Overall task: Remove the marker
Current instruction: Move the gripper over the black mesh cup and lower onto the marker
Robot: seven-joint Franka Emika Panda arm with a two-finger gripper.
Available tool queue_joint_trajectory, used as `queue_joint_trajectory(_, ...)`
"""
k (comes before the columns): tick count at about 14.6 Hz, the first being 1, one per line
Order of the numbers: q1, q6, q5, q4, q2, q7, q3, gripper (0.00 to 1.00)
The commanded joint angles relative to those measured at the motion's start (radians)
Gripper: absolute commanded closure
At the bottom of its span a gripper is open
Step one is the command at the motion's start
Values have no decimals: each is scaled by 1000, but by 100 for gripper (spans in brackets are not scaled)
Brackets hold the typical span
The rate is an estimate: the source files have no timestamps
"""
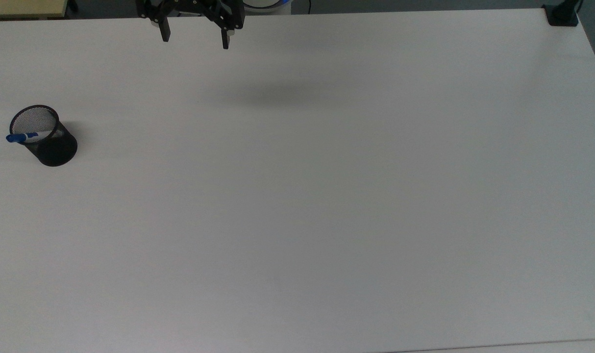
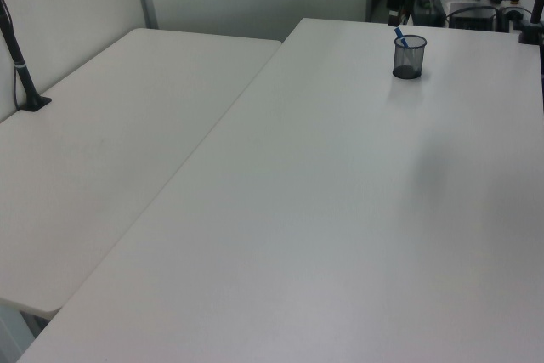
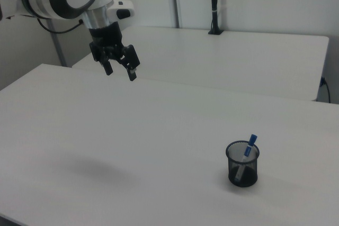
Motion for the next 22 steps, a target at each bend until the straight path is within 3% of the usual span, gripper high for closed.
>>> queue_joint_trajectory(1, -7, 1, -5, 4, -7, -19, 6, 0)
queue_joint_trajectory(10, -16, 1, -6, 0, -14, -25, 6, 0)
queue_joint_trajectory(15, -166, 13, -20, 2, -1, -357, 6, 0)
queue_joint_trajectory(18, -257, 128, -92, -4, 8, -355, 6, 0)
queue_joint_trajectory(20, -350, 250, -86, -25, 35, -352, 1, 0)
queue_joint_trajectory(22, -392, 425, -82, -68, 92, -324, -5, 0)
